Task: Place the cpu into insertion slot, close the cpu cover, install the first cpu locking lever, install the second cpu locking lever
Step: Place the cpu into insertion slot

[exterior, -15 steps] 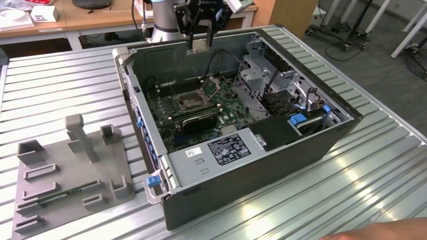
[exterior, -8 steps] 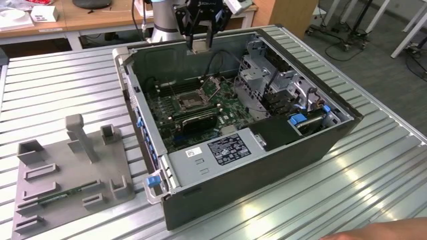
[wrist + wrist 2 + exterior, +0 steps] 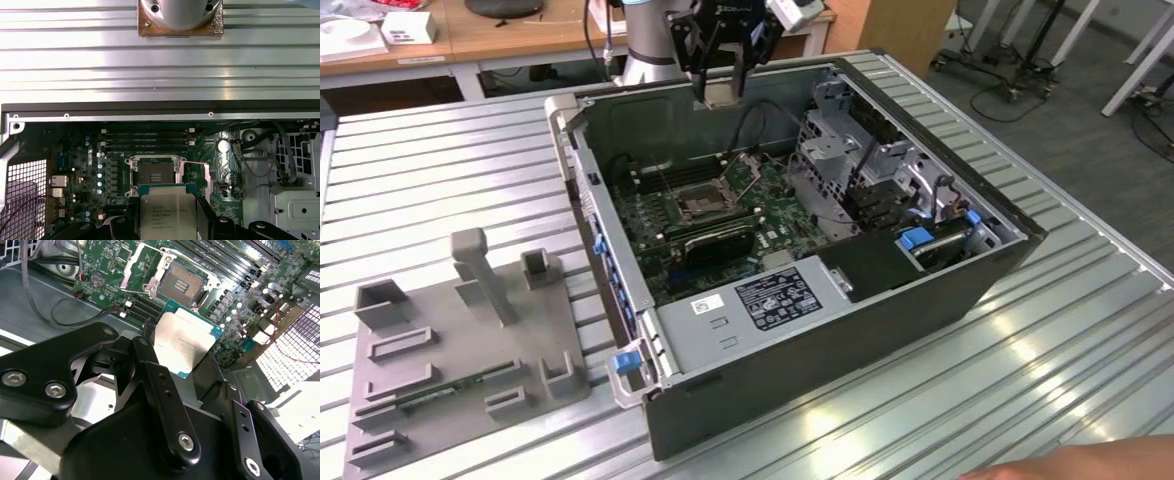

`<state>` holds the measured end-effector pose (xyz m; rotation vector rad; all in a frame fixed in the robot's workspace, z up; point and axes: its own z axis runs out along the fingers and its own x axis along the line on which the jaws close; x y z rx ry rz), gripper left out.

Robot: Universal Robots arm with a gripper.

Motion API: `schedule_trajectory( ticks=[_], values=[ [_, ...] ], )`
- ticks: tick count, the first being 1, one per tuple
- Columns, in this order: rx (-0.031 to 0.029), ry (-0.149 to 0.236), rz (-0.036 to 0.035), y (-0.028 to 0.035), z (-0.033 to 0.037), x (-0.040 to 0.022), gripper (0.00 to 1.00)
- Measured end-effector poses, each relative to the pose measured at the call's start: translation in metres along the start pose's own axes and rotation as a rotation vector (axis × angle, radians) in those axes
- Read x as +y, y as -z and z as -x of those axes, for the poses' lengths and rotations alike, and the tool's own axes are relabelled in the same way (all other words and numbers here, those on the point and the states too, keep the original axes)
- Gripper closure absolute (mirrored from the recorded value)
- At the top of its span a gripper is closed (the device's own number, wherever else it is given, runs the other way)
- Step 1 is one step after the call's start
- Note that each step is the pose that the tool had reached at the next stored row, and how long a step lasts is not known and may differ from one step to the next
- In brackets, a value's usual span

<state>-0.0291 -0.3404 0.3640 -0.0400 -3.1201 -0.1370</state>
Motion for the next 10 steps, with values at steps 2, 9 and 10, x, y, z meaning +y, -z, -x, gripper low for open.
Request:
schedule_trajectory(
  ticks=[2, 9, 10],
  values=[
    [-0.0001, 0.0, -0.0018, -0.0007, 0.0, -0.0001, 0.46],
    [-0.0005, 0.0, -0.0065, -0.0028, 0.0001, -0.0002, 0.46],
    [-0.0006, 0.0, -0.0079, -0.0033, 0.0001, -0.0003, 0.46]
  ],
)
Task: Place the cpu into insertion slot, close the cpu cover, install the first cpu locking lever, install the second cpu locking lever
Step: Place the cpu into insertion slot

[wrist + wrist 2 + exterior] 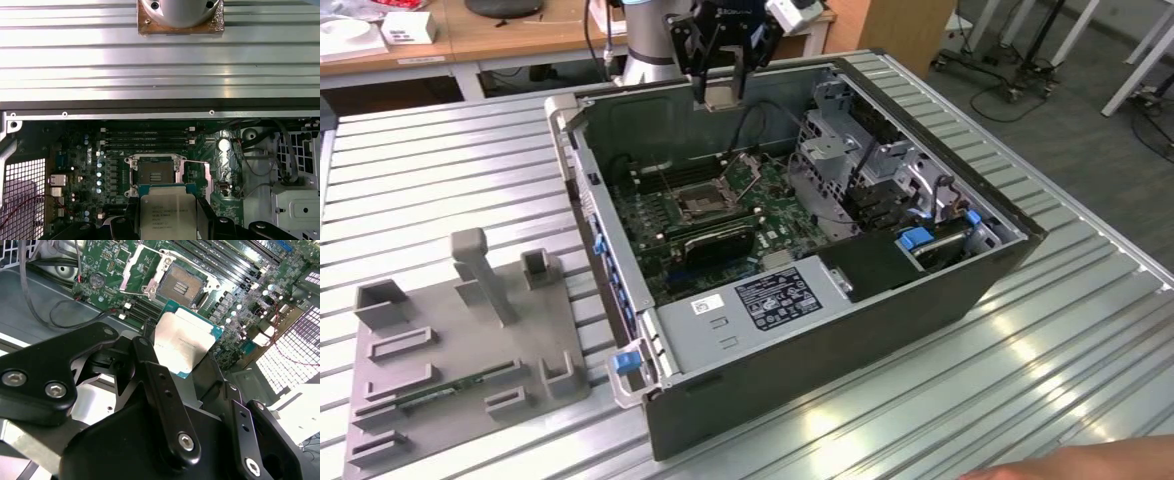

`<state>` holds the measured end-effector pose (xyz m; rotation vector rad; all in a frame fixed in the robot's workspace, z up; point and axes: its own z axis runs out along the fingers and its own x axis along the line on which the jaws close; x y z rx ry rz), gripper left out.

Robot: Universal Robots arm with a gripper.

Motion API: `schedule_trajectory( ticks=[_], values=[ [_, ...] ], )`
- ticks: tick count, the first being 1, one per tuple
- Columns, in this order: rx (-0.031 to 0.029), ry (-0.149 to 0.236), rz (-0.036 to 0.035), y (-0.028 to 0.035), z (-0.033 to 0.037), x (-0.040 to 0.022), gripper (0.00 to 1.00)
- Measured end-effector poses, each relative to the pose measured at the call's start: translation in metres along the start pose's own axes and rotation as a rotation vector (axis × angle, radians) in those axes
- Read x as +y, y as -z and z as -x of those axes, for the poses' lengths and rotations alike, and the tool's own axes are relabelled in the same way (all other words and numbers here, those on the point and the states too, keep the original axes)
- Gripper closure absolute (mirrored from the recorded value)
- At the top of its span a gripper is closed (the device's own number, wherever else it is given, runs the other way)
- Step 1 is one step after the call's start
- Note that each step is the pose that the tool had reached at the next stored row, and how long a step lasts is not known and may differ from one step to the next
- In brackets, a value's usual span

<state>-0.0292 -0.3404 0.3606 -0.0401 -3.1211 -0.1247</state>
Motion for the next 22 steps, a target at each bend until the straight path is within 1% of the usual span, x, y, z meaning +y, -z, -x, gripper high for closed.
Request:
schedule_trajectory(
  ticks=[7, 11, 14, 19, 22],
  values=[
    [-0.0012, 0.0, -0.013, -0.0025, 0.0, -0.0002, 0.46],
    [-0.0018, 0.0, -0.019, -0.0034, 0.0, -0.0003, 0.46],
    [-0.0021, 0.0, -0.021, -0.0041, 0.0001, -0.0003, 0.46],
    [-0.0024, 0.0, -0.0239, -0.0077, 0.0001, -0.0006, 0.46],
    [-0.0026, 0.0, -0.0271, -0.009, 0.0002, -0.0007, 0.46]
  ],
)
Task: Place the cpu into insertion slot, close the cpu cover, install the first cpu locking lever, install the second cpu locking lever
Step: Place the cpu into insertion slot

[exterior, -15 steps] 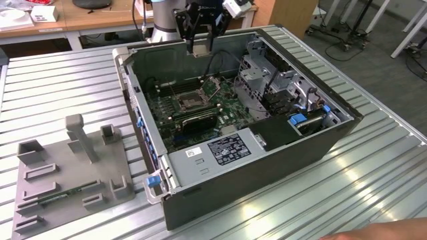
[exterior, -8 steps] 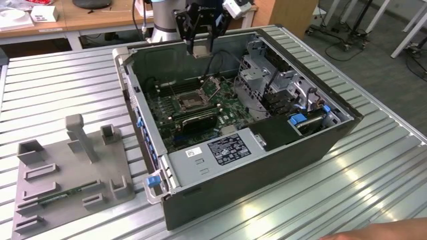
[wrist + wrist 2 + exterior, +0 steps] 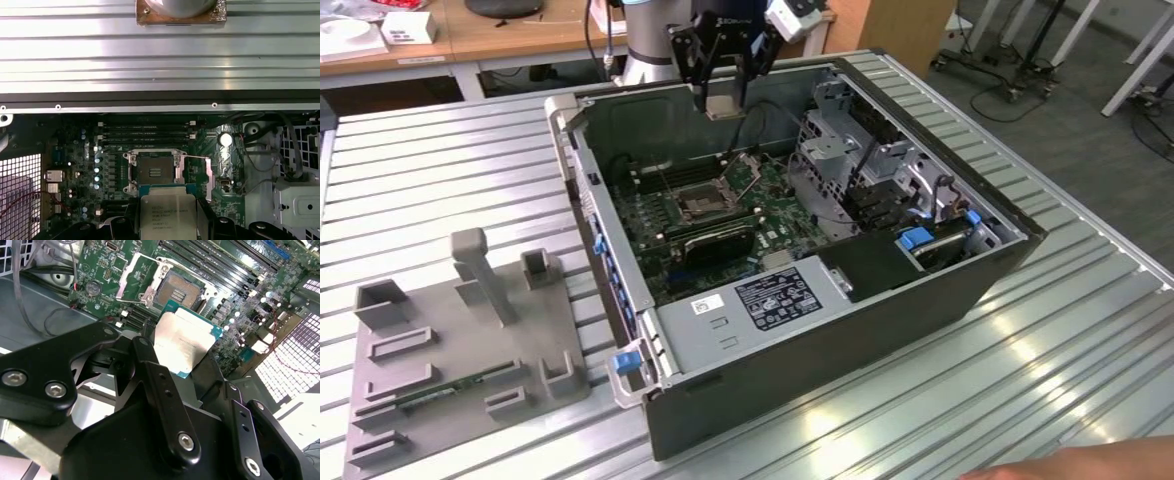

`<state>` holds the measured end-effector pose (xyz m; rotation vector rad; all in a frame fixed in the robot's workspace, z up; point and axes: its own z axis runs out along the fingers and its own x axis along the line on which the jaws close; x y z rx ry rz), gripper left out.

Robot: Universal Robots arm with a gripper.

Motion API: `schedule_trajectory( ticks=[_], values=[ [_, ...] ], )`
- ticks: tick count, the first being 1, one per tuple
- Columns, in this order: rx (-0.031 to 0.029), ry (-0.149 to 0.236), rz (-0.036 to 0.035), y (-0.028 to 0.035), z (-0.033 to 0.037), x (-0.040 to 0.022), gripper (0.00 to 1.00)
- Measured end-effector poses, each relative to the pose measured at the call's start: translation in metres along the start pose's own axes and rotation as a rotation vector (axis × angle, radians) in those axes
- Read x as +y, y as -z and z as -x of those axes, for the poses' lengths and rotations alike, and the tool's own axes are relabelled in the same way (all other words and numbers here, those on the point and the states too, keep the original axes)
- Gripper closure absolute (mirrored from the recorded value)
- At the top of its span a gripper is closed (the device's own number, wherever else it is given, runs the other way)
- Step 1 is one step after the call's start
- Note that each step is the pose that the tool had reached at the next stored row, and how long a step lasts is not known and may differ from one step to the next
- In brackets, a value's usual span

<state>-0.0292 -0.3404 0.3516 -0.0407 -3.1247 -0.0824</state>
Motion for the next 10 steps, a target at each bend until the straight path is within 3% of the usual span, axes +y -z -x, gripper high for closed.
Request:
schedule_trajectory(
  ticks=[10],
  values=[
    [-0.0003, 0.0, -0.0053, -0.0034, 0.0, -0.0002, 0.46]
  ],
)
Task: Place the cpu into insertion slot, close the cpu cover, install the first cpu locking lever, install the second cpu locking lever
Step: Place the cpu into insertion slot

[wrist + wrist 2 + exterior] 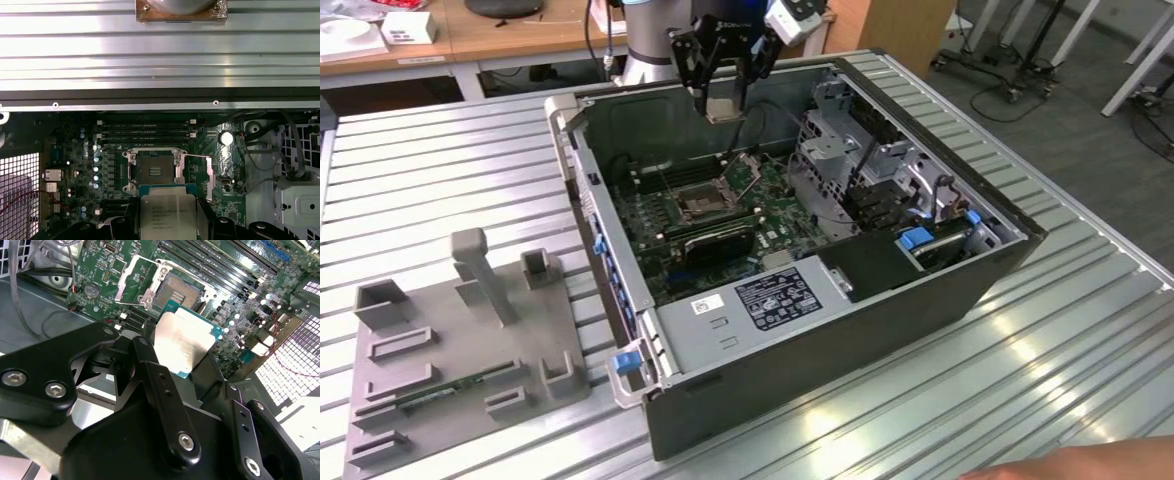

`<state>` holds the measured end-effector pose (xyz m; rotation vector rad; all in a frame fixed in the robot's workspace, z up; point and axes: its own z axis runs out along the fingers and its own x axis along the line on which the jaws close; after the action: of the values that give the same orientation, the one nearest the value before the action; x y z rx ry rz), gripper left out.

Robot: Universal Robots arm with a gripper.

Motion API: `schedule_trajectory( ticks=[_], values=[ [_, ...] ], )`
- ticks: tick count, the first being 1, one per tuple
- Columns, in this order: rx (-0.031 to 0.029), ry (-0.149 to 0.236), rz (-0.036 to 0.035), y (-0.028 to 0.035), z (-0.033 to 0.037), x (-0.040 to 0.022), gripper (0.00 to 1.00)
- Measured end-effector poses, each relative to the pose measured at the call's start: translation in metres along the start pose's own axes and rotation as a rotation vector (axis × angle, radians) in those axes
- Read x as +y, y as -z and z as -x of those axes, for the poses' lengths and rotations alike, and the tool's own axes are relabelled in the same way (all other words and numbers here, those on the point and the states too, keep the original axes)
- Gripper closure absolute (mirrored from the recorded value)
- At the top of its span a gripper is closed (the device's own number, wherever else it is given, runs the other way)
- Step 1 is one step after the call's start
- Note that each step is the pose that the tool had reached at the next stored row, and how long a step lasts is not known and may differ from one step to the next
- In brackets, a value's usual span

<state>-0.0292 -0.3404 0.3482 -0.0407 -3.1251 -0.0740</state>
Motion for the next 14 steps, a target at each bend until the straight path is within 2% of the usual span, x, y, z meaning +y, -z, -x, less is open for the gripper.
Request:
schedule_trajectory(
  ticks=[7, 14],
  values=[
    [-0.0001, 0.0, 0.0001, -0.0009, 0.0, 0.0, 0.46],
    [-0.0002, 0.0, -0.0011, -0.0073, 0.0001, -0.0003, 0.46]
  ],
)
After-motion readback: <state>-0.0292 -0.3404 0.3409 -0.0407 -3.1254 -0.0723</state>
